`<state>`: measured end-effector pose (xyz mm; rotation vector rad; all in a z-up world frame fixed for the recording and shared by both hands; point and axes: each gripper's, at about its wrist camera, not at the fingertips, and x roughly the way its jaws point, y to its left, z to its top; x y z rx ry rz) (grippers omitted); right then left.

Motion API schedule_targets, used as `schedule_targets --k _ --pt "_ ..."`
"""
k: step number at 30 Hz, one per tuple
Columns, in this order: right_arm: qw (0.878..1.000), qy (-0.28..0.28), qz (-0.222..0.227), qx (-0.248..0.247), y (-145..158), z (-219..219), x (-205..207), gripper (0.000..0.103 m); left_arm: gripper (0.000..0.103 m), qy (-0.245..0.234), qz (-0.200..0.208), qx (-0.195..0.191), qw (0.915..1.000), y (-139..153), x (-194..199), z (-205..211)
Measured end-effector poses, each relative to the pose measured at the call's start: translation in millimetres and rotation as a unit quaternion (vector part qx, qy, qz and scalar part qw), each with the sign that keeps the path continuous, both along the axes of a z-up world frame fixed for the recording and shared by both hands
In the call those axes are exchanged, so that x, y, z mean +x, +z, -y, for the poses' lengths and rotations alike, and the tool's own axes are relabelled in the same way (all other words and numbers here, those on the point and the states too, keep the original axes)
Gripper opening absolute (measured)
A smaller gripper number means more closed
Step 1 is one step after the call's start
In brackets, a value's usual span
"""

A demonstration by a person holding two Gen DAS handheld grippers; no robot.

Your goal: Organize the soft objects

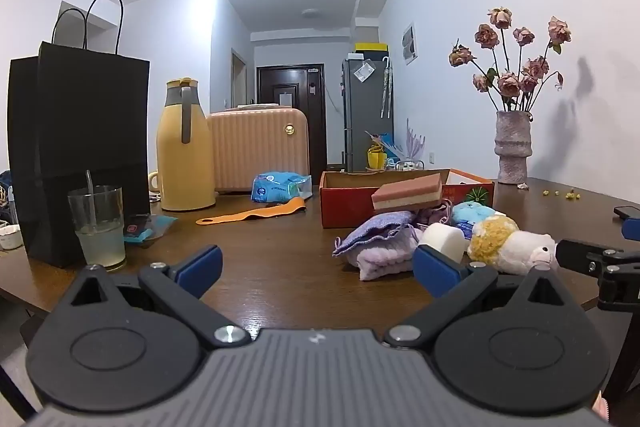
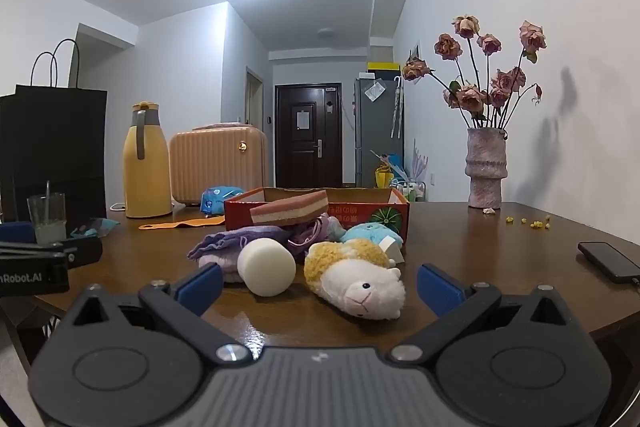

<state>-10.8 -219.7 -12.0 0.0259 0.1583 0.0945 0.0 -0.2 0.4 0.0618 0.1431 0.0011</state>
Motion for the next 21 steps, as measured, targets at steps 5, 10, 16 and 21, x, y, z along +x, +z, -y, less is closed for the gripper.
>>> schedule_targets --k 5,10,16,21 --pt "1.0 0.001 0.0 -0.001 1.5 0.1 -0.5 0.103 0.103 0.003 0.0 -0.004 1.0 -2.3 -3.6 2.4" --pt "1.0 0.003 -0.003 -0.004 -2.8 -1.6 1.5 0.103 0.103 0.003 -0.018 -0.011 0.9998 -4.0 6.2 -2.2" --pt "1.0 0.002 -0.002 -0.01 -0.3 -3.1 1.4 0.103 0.103 0.001 -0.011 -0.01 0.9999 0.6 2.2 1.0" --pt "1.0 0.0 -0.002 -0.009 0.1 -2.3 1.7 0.103 0.103 0.002 -0.011 -0.011 0.9999 0.1 2.6 -0.9"
